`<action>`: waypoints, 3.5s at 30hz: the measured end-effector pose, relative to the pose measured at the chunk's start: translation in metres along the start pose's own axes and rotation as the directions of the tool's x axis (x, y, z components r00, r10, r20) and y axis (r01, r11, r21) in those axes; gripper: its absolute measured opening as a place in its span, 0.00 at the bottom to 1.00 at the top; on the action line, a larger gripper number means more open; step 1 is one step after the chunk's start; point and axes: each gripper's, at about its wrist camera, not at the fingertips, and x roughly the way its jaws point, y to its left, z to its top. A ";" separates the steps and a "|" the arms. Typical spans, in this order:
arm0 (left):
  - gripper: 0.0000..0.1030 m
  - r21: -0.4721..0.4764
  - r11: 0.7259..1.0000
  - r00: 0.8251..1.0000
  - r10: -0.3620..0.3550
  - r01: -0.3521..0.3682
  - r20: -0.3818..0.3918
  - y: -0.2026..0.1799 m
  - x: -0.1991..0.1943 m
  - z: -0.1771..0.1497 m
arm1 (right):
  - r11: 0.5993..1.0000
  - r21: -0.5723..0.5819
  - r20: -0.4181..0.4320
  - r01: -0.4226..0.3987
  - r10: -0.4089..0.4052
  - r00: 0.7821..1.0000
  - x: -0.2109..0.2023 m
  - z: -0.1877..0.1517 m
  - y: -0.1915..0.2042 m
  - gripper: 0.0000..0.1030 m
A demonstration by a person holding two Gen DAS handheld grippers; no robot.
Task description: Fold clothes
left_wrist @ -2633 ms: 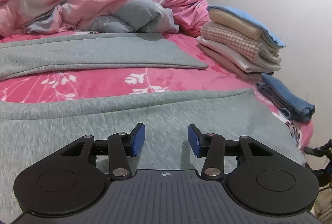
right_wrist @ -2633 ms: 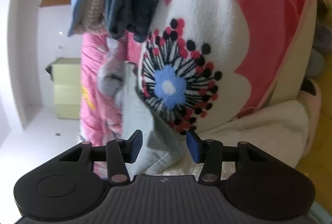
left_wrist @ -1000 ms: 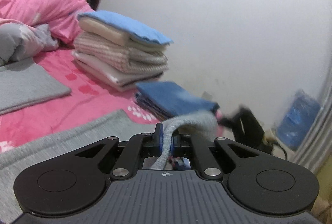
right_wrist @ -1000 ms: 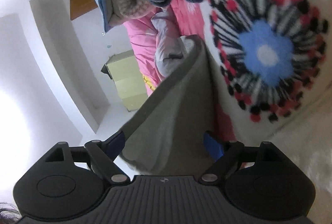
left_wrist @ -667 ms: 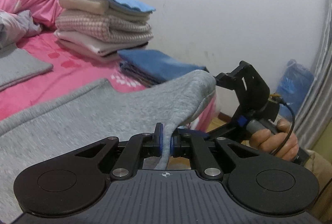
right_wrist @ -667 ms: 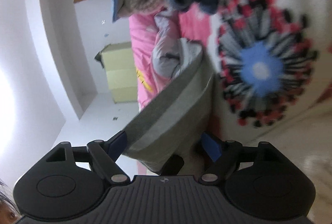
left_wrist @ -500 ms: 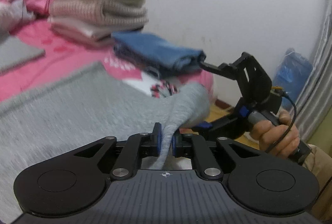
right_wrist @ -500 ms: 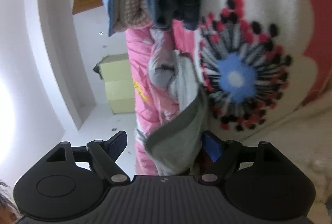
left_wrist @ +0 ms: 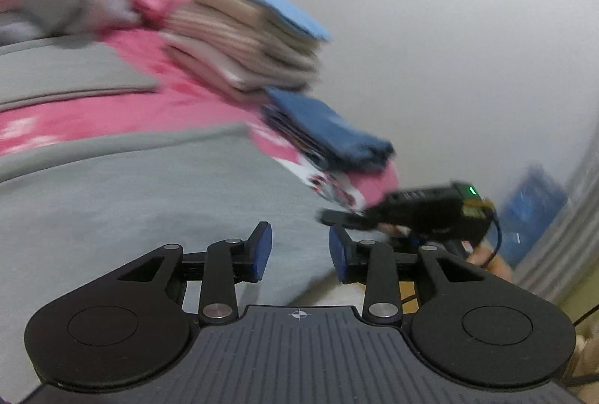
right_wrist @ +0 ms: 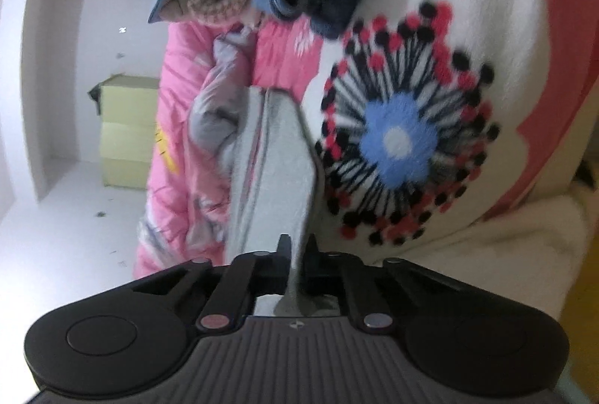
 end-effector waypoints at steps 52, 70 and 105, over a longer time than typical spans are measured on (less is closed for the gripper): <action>0.38 -0.262 0.634 0.671 0.737 -0.727 -0.078 0.132 -0.221 -0.055 | 0.423 -0.780 0.224 0.460 -0.499 0.838 0.134 0.005 0.135 0.18; 0.38 -0.352 0.650 0.675 0.735 -0.674 0.065 0.185 -0.245 0.007 | 0.041 -0.997 0.028 0.064 -0.587 0.809 0.178 -0.052 0.187 0.35; 0.37 -0.526 0.517 0.560 0.824 -0.675 0.091 0.316 -0.235 0.031 | 0.209 -0.878 -0.470 -0.430 -0.539 0.699 0.628 -0.286 0.352 0.22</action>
